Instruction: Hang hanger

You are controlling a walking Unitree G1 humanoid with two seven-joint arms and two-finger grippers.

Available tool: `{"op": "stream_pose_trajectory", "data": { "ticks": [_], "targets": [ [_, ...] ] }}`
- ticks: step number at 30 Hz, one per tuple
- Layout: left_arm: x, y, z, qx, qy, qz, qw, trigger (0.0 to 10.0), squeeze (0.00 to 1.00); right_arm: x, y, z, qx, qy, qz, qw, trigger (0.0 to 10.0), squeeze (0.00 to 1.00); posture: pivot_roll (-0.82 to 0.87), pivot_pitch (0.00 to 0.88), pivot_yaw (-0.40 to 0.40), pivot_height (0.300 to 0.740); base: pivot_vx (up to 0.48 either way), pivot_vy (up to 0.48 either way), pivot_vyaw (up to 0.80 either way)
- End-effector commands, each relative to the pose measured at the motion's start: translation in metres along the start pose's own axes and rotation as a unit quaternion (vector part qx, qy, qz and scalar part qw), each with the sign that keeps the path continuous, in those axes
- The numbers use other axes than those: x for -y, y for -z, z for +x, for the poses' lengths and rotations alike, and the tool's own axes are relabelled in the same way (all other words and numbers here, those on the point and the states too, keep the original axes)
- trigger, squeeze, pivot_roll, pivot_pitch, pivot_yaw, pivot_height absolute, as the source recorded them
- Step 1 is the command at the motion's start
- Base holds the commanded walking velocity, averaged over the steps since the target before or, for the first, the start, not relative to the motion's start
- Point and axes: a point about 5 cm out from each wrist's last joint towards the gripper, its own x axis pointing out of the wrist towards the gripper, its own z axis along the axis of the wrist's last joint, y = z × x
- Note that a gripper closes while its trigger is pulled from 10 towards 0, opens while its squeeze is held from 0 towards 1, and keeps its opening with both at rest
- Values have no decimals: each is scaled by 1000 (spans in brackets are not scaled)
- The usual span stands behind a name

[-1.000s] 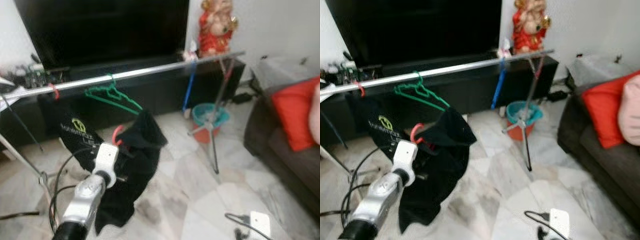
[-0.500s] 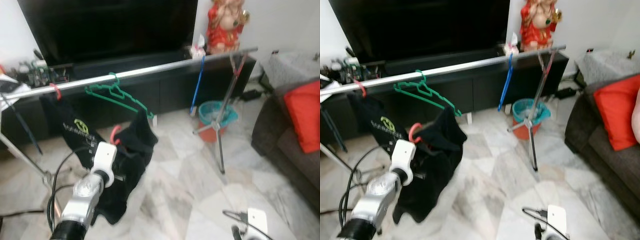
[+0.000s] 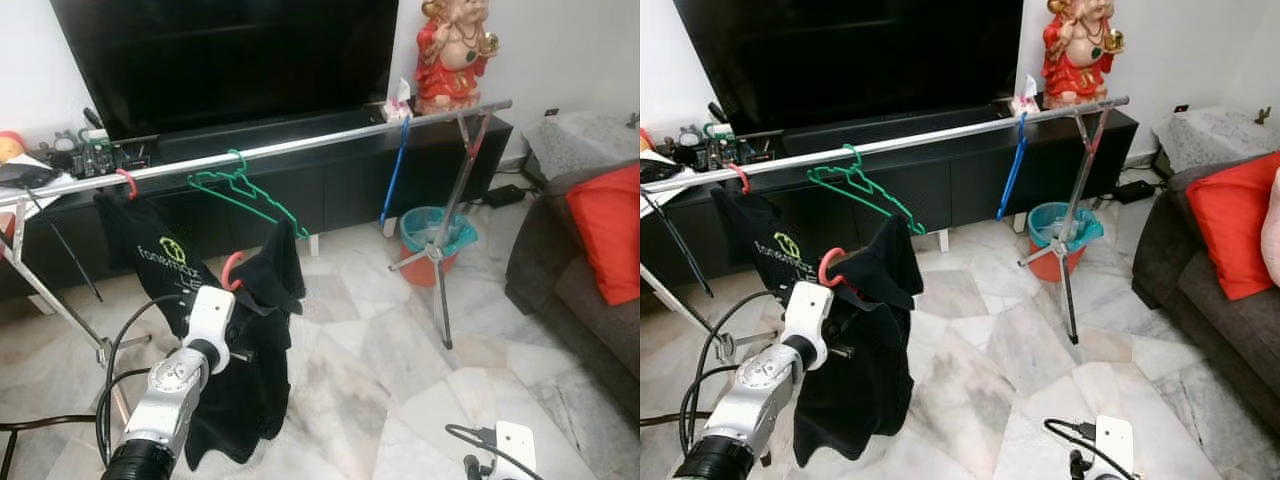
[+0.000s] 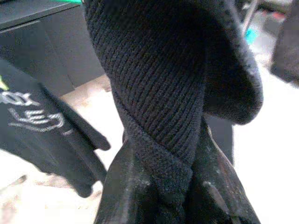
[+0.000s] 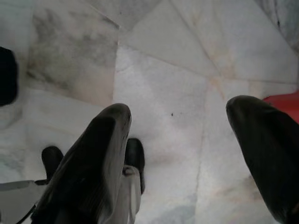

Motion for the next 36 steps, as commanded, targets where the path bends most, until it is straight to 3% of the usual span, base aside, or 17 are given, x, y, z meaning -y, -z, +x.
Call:
{"op": "stream_pose_trajectory", "data": {
  "ticks": [1, 36],
  "targets": [
    [-14, 28, -17, -44, -45, 14, 998, 10000, 0, 1, -1, 0, 1, -3, -7, 1000, 10000, 0, 51, 0, 14, 740, 0, -292, 0],
    [-6, 26, -14, -36, -48, 8, 998, 10000, 0, 2, -2, 0, -2, -13, -19, 1000, 10000, 0, 50, 0, 3, 740, 14, -358, 79]
  ]
}}
